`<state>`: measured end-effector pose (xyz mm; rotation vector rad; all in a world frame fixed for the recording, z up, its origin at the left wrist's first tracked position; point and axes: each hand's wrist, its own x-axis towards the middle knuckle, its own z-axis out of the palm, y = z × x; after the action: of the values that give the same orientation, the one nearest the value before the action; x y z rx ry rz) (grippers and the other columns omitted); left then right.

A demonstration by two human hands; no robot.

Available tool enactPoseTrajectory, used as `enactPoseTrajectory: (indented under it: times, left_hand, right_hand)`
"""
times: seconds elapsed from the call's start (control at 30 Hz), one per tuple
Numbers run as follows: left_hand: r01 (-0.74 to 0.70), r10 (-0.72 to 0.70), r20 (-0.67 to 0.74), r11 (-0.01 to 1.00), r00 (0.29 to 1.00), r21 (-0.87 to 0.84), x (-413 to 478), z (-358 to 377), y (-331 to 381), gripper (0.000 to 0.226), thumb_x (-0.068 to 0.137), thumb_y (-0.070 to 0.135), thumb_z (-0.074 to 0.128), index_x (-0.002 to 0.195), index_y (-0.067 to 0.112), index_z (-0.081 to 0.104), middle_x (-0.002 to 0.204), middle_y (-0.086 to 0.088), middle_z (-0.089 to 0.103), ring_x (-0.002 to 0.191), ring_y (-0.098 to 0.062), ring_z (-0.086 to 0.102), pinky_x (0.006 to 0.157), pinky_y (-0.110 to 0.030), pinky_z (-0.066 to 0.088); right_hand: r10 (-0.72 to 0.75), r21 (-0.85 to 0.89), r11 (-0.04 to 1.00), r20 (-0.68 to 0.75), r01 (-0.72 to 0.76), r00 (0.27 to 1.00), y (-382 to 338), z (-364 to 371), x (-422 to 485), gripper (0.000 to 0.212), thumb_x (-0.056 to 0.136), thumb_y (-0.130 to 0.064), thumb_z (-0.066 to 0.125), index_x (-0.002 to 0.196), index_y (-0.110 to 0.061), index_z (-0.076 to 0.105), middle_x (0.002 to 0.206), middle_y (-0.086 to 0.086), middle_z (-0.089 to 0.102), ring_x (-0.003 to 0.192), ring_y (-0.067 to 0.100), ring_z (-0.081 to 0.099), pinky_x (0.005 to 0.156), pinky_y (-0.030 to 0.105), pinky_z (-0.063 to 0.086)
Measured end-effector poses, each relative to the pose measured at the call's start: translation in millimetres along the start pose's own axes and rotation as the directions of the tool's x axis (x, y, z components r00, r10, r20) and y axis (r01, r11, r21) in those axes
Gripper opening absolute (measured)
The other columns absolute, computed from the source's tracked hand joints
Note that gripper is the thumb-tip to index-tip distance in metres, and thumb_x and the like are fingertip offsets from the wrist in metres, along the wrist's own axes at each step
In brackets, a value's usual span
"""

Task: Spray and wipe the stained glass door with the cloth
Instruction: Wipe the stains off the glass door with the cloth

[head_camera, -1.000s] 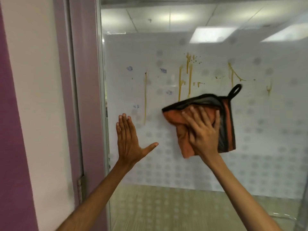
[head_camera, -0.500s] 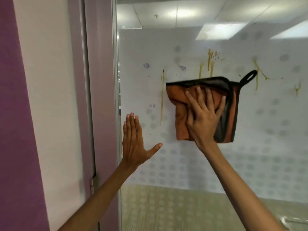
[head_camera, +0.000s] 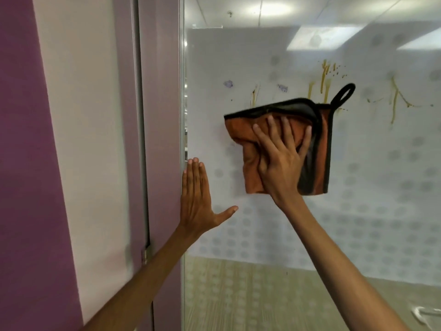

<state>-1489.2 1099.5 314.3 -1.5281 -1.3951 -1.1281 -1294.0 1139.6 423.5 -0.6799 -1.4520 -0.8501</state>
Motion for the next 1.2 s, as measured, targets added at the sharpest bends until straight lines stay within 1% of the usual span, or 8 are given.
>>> enactPoseTrajectory:
  times: [0.13,0.27,0.43,0.67,0.83,1.0,1.07,1.2]
  left_hand:
    - [-0.043,0.042,-0.022,0.997,0.999,-0.067,-3.3,-1.7,-6.1,0.095,0.090,0.055,0.044,0.154,-0.007,0.012,0.165,-0.021,0.003,0.154,-0.036,0.005,0.126,-0.046,0.005]
    - [-0.022,0.021,-0.014,0.994,1.000,-0.105,-4.2,-4.5,-8.9,0.066,0.100,0.032,0.026,0.156,-0.001,0.014,0.166,-0.015,0.008,0.155,-0.029,0.008,0.126,-0.044,0.008]
    - [-0.007,0.006,-0.008,0.995,1.000,-0.096,-4.3,-2.2,-8.9,0.064,0.100,0.029,0.023,0.157,0.004,0.010,0.166,-0.013,0.008,0.155,-0.028,0.009,0.127,-0.042,0.006]
    - [0.001,0.002,0.025,0.993,1.000,-0.120,-4.5,-5.8,-8.6,0.064,0.100,0.029,0.024,0.157,0.005,0.008,0.167,-0.011,0.005,0.155,-0.027,0.008,0.127,-0.040,0.004]
    - [0.062,-0.056,0.043,0.988,0.998,-0.145,-4.9,-5.1,-2.4,0.063,0.101,0.029,0.024,0.157,0.005,0.009,0.167,-0.010,0.006,0.155,-0.027,0.009,0.127,-0.042,0.005]
    - [0.048,-0.041,0.045,0.987,0.998,-0.152,-6.3,-7.3,-4.0,0.062,0.101,0.028,0.023,0.158,0.007,0.008,0.168,-0.006,0.003,0.155,-0.024,0.010,0.127,-0.039,0.002]
    - [0.041,-0.032,0.061,0.988,0.998,-0.152,-7.1,-8.3,-6.0,0.062,0.102,0.029,0.023,0.157,0.006,0.010,0.167,-0.008,0.005,0.155,-0.025,0.010,0.127,-0.038,0.002]
    - [0.082,-0.080,0.026,0.985,0.997,-0.152,-4.3,-5.2,0.5,0.062,0.101,0.030,0.022,0.158,0.008,0.008,0.167,-0.007,0.005,0.155,-0.025,0.009,0.127,-0.040,0.002]
  right_hand:
    - [-0.106,0.059,0.993,0.090,0.101,0.990,-22.1,8.3,-14.4,0.047,0.098,-0.026,0.056,0.144,-0.029,0.051,0.154,0.002,0.044,0.148,0.026,0.033,0.123,0.058,0.003]
    - [-0.221,0.039,0.975,0.127,0.218,0.967,0.9,-7.8,-41.9,0.044,0.098,-0.027,0.058,0.142,-0.029,0.054,0.151,-0.001,0.048,0.145,0.024,0.039,0.122,0.057,0.011]
    - [-0.012,-0.030,0.999,0.033,0.013,0.999,-11.8,4.2,6.9,0.041,0.101,-0.032,0.050,0.142,-0.032,0.053,0.152,0.001,0.047,0.146,0.025,0.036,0.122,0.059,0.008]
    - [-0.248,-0.042,0.966,0.104,0.253,0.963,8.1,-7.8,6.0,0.040,0.102,-0.034,0.051,0.142,-0.032,0.053,0.150,-0.001,0.050,0.144,0.023,0.040,0.122,0.055,0.011]
    - [0.146,-0.101,0.983,-0.074,-0.153,0.987,7.4,2.4,81.1,0.043,0.097,-0.026,0.052,0.138,-0.035,0.056,0.149,-0.001,0.051,0.144,0.024,0.039,0.120,0.060,0.013]
    - [-0.212,0.001,0.977,0.109,0.213,0.971,-19.1,8.5,62.1,0.042,0.101,-0.033,0.048,0.143,-0.030,0.052,0.153,0.001,0.046,0.147,0.026,0.035,0.122,0.056,0.007]
    - [-0.257,-0.008,0.965,0.132,0.261,0.957,-5.7,-0.9,49.0,0.040,0.103,-0.038,0.046,0.141,-0.030,0.055,0.151,-0.002,0.048,0.145,0.023,0.038,0.123,0.055,0.010]
    - [0.011,-0.001,1.000,0.012,-0.011,1.000,-10.7,4.1,96.8,0.037,0.100,-0.033,0.048,0.135,-0.034,0.060,0.148,-0.004,0.053,0.143,0.022,0.041,0.121,0.058,0.013]
